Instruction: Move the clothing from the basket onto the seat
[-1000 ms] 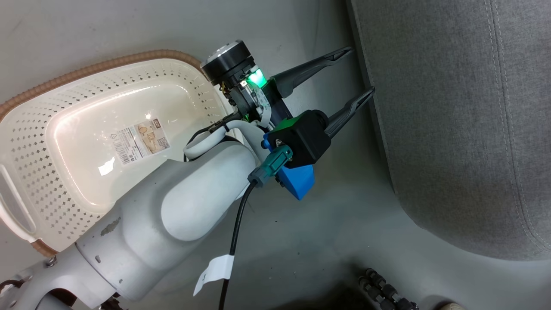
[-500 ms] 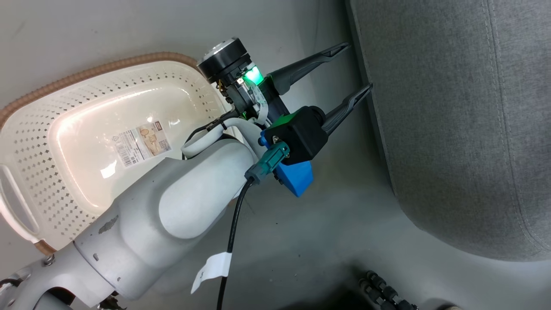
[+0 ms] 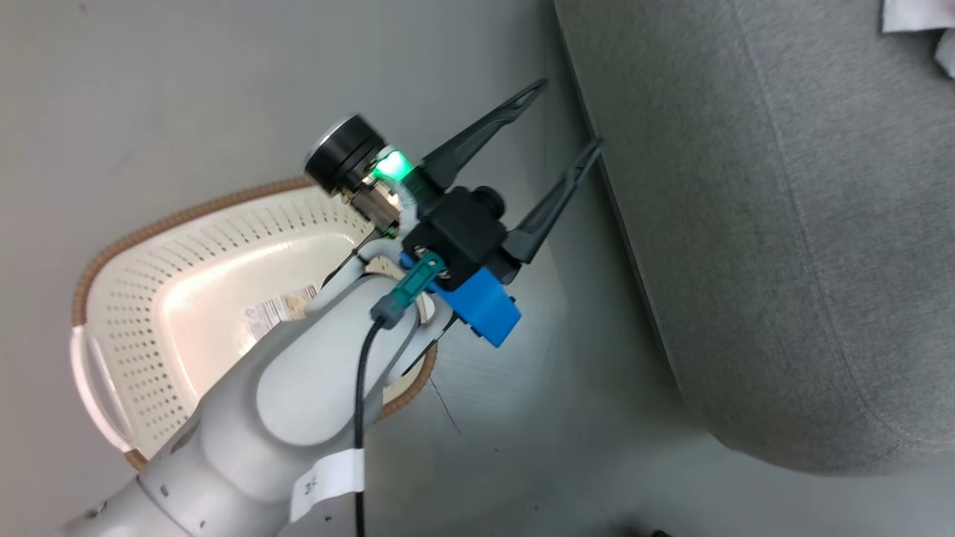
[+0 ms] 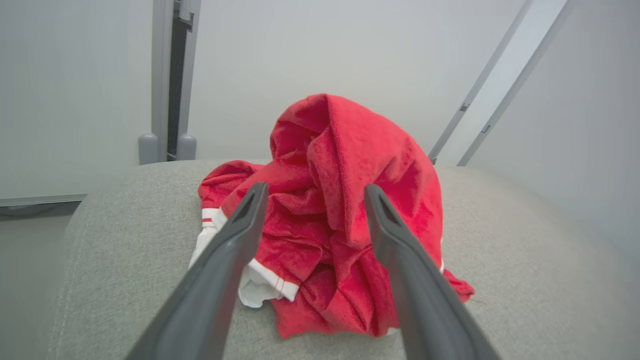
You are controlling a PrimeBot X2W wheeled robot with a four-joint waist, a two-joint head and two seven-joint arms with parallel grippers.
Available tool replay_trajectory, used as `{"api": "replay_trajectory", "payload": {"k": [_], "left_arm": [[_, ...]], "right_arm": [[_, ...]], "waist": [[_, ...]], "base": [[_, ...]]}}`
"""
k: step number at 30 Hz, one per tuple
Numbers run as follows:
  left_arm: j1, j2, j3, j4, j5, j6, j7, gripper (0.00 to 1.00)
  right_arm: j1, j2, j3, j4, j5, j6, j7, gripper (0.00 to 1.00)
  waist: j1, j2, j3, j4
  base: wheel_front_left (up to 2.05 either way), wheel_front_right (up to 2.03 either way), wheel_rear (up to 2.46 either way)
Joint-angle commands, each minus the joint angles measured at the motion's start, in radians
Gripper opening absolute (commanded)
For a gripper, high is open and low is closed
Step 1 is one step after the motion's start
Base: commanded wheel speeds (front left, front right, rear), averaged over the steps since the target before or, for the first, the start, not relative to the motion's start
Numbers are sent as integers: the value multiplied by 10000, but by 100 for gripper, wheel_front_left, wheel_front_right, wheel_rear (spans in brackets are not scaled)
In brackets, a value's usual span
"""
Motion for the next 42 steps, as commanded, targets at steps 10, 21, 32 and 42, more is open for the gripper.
{"api": "replay_trajectory", "payload": {"k": [10, 21, 32, 42], "left_arm": [[2585, -88, 2853, -965, -115, 313, -47, 100], [4626, -633, 5571, -1269, 352, 120, -48, 100], [6532, -1163, 7627, -1306, 936, -183, -48, 100], [7413, -1364, 8020, -1056, 1088, -517, -49, 100]], "right_arm": [[1621, 336, 1937, -1214, 121, 1, -2, 100], [2513, 781, 3541, -1843, 356, -1, -2, 100], [3822, 1421, 4300, -2122, 766, 1, -4, 100], [4895, 1892, 4130, -1617, 786, 1, -4, 100]], "waist": [[0, 0, -2826, 957], [0, 0, -4341, 1868], [0, 0, -5680, 2539], [0, 0, -6239, 2925]], "base": [[0, 0, 0], [0, 0, 0], [0, 0, 0], [0, 0, 0]]}}
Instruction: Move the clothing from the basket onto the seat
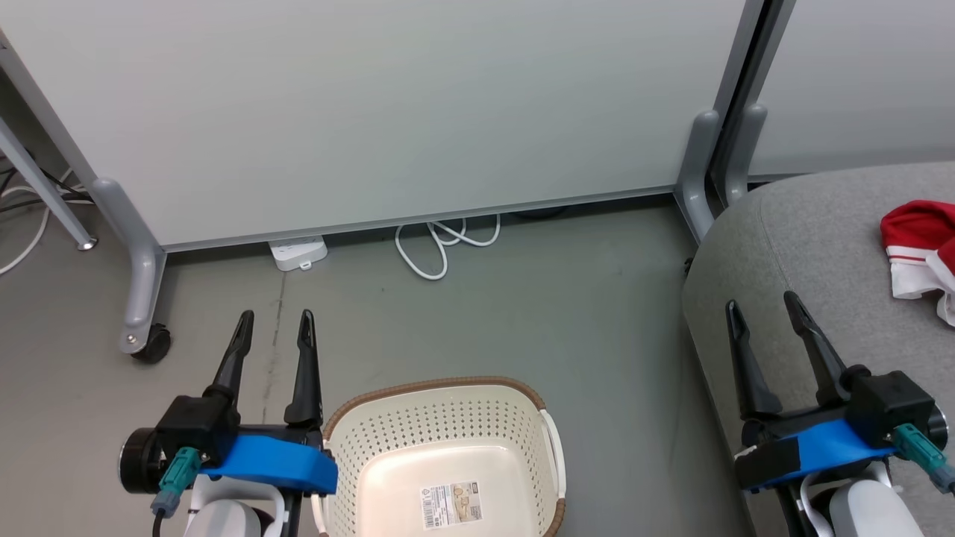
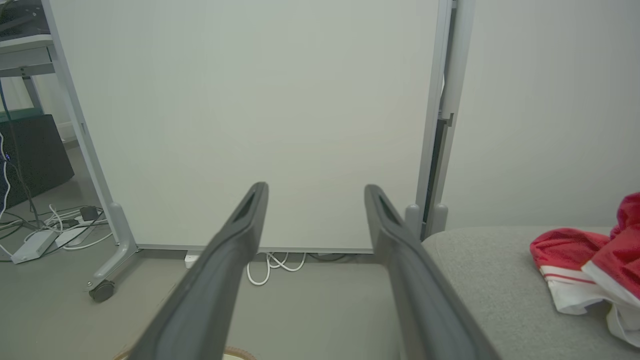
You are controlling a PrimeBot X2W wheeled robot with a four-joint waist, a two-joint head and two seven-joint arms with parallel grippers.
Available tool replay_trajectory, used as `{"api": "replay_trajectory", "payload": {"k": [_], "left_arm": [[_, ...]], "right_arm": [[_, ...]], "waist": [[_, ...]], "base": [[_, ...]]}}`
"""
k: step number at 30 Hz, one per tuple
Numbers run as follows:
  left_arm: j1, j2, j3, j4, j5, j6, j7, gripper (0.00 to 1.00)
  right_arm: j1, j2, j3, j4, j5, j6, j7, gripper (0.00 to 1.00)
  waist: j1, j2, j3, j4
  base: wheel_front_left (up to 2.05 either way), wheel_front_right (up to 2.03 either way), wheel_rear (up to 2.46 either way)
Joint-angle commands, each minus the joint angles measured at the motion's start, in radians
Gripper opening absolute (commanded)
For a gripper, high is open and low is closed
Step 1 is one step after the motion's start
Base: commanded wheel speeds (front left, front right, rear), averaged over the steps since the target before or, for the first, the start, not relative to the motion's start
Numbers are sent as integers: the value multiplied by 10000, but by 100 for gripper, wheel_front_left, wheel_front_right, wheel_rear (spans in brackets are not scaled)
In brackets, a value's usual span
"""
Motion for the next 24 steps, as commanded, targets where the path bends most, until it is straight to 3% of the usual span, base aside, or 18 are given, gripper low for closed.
{"api": "replay_trajectory", "payload": {"k": [1, 24], "left_arm": [[138, -26, 46, 34, 6, -45, -47, 100], [505, -36, 131, 183, -355, 33, -47, 100]], "right_arm": [[186, 64, -48, 83, -29, 1, -4, 100], [600, 525, -261, 412, 64, 1, -4, 100]], "waist": [[2, 0, -89, 62], [2, 0, -415, 458]], "base": [[0, 0, 0], [0, 0, 0]]}}
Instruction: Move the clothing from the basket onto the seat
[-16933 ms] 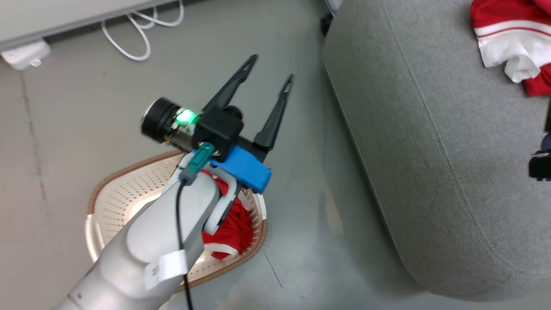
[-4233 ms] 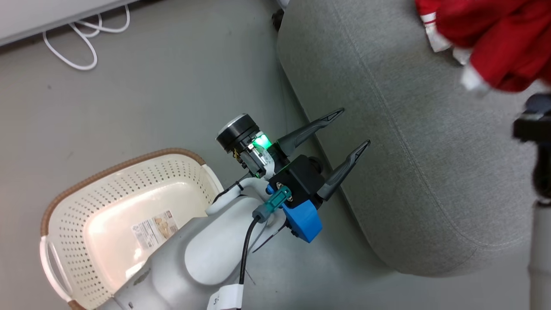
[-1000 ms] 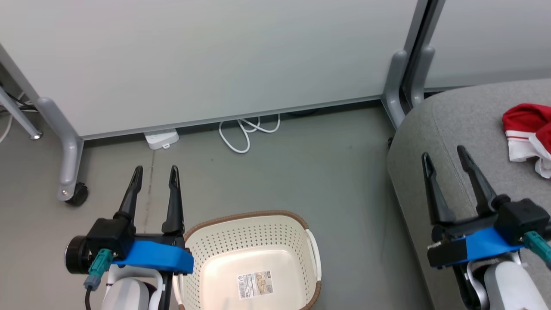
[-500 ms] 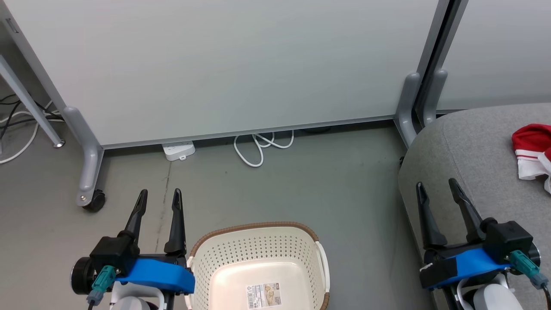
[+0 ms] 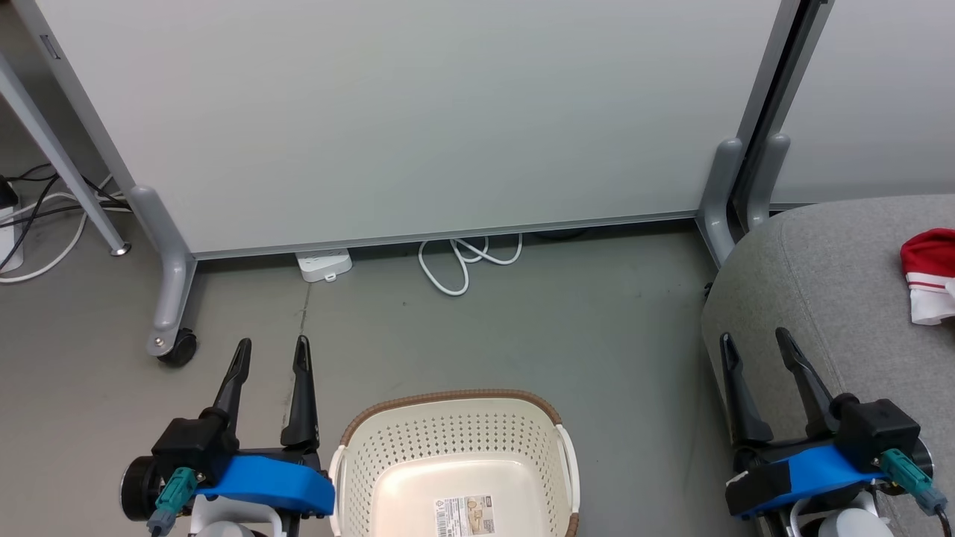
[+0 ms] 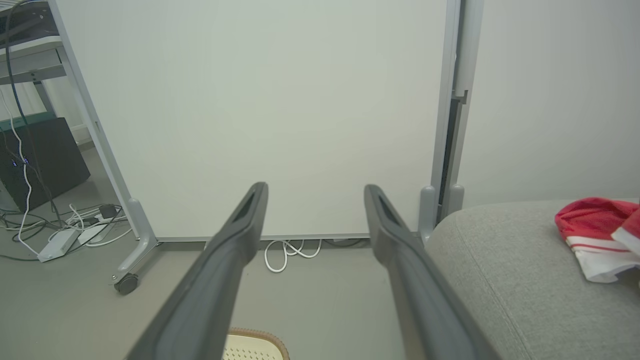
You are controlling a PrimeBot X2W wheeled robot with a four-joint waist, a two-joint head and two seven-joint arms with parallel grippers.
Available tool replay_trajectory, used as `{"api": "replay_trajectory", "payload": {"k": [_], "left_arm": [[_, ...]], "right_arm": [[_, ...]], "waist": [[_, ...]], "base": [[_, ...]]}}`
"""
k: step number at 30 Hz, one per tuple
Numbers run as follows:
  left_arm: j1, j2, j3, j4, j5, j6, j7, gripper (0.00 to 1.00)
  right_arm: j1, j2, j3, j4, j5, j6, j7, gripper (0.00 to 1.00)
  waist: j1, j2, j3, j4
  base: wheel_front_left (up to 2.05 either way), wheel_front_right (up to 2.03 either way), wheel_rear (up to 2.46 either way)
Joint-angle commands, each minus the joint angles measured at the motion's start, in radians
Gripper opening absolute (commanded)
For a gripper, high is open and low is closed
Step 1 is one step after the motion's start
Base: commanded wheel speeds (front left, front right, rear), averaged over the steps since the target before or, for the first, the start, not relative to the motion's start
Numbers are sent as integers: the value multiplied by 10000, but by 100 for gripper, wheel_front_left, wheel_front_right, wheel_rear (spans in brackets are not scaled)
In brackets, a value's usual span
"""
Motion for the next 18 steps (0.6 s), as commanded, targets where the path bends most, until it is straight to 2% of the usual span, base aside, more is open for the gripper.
{"api": "replay_trajectory", "payload": {"k": [1, 13, 14, 18], "left_arm": [[68, -9, 40, -4, -10, 14, -47, 100], [44, -8, -57, 76, 94, 131, -47, 100], [15, -2, -75, 69, 27, 128, 0, 0], [285, -6, -104, 389, -33, 132, 53, 0]], "right_arm": [[90, 35, -19, 31, 29, 1, -4, 100], [44, 55, -17, 61, -50, 1, -3, 100], [13, 23, -6, 44, -5, 0, 0, 0], [132, 35, 1, 379, 22, 0, 15, 0]], "waist": [[1, -1, -10, 9], [1, -1, -67, 68], [1, -1, -70, 69], [1, -1, -73, 72]], "base": [[0, 0, 0], [0, 0, 0], [0, 0, 0], [0, 0, 0]]}}
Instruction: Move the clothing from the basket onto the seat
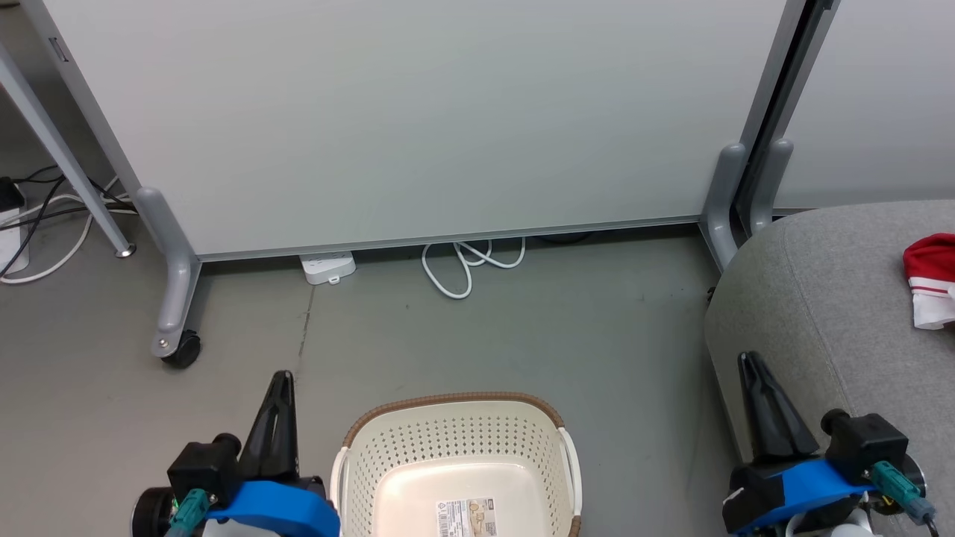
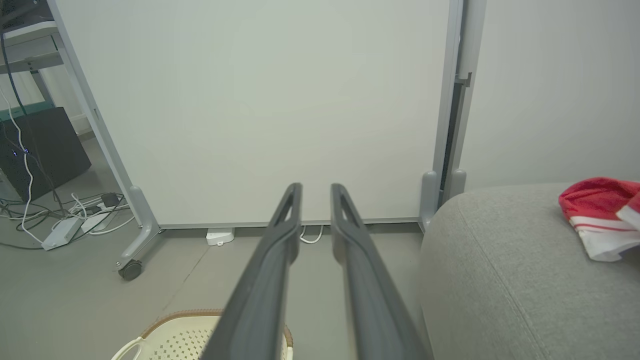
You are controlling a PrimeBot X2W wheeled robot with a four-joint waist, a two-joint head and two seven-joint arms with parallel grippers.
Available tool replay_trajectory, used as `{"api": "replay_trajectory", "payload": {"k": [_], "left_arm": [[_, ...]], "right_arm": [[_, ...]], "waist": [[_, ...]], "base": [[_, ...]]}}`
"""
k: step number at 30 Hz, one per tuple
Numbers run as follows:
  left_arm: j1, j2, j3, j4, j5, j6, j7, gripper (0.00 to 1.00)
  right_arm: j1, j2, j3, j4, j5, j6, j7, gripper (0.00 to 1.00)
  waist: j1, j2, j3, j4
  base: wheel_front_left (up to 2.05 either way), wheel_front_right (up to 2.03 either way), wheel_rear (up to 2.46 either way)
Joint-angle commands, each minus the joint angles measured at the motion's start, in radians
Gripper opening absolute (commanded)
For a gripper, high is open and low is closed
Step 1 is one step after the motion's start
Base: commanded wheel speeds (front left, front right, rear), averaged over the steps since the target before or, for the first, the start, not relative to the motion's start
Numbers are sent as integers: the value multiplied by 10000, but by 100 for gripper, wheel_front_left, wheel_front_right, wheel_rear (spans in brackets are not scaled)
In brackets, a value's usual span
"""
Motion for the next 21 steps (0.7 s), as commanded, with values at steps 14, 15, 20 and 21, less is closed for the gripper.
{"api": "replay_trajectory", "payload": {"k": [14, 15, 20, 21], "left_arm": [[-58, 0, 331, -42, -2331, -73, 644, 0], [-63, 0, 352, -56, -2506, -79, 688, 0], [-92, 0, 461, -118, -3344, -100, 902, 0], [-99, 0, 482, -129, -3506, -106, 942, 0]], "right_arm": [[-47, 5, -202, 1, 2449, 0, 662, 0], [-47, 5, -210, -10, 2633, 0, 704, 0], [-53, 6, -256, -58, 3519, 0, 917, 0], [-55, 6, -266, -67, 3689, 0, 961, 0]], "waist": [[0, 0, 7, -77], [0, 0, 7, -83], [0, 0, 10, -114], [0, 0, 11, -120]], "base": [[0, 0, 0], [0, 0, 0], [0, 0, 0], [0, 0, 0]]}}
